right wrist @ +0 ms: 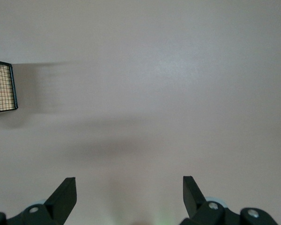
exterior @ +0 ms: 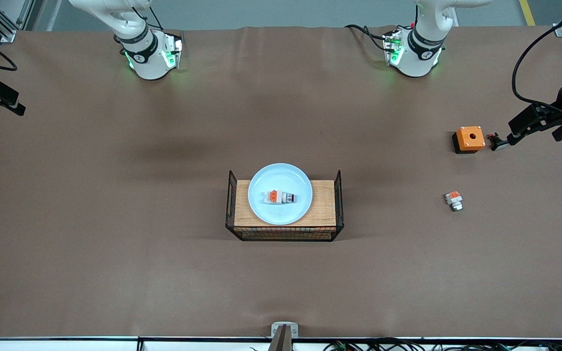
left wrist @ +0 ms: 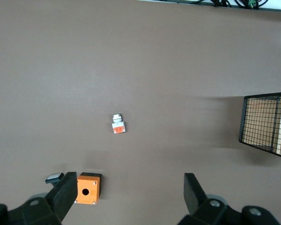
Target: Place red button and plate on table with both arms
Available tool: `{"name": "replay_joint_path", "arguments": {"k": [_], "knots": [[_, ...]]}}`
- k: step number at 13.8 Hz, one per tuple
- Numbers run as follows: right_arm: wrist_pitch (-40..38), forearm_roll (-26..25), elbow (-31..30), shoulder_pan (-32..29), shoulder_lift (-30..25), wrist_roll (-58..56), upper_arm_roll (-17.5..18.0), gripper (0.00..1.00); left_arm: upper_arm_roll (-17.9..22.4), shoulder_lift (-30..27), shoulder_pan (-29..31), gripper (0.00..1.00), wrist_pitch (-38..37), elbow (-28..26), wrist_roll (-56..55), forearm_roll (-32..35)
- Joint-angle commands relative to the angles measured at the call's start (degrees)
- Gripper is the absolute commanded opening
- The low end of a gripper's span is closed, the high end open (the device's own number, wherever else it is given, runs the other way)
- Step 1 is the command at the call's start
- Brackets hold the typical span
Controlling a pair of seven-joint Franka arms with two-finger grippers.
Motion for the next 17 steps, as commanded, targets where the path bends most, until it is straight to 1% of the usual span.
{"name": "replay_joint_path", "arguments": {"k": [1, 3, 8, 10, 11, 12, 13, 15, 17], "knots": [[0.07, -1.16, -0.11, 0.30, -0.25, -0.64, 0.30, 1.00, 0.13, 0.20, -0.15, 1.00, -0.46, 0.86, 1.18, -0.41], [0.34, -3.01, -0.11, 1.79, -0.25, -0.56, 0.30, 1.00, 0.13, 0.20, 0.03, 1.00, -0.46, 1.04, 1.26, -0.50], [0.25, -2.57, 0.59, 0.92, 0.80, -0.64, -0.23, 1.00, -0.13, 0.12, -0.32, 1.00, -1.33, 0.86, 0.03, -0.67], [1.04, -3.10, 0.59, 0.57, 3.68, -0.56, -0.23, 1.00, -3.02, 0.12, -0.33, 1.00, -2.04, 1.04, -3.02, -0.67], [1.74, -3.19, 0.68, 0.57, 7.18, -0.56, -0.23, 1.00, -4.77, 0.20, -0.41, 1.00, -2.05, 1.13, -6.96, -0.76], [1.74, -3.19, 1.63, 0.05, 8.70, -0.82, -0.31, 1.00, -7.14, 0.46, -0.59, 1.00, -2.05, 1.13, -11.44, -1.02], [2.35, -3.10, 1.90, -1.09, 9.06, -0.82, -0.31, 1.00, -9.51, 0.82, -0.68, 1.00, -2.05, 1.04, -16.88, -1.11], [2.62, -3.19, 2.17, -1.37, 12.38, -0.99, -0.31, 1.00, -14.35, 2.48, -0.68, 1.00, -1.87, 1.47, -27.69, -1.11], [3.58, -3.28, 2.43, -1.54, 13.02, -1.00, -0.31, 1.00, -17.78, 4.59, -1.11, 1.00, -1.61, 2.09, -36.14, -1.11]]}}
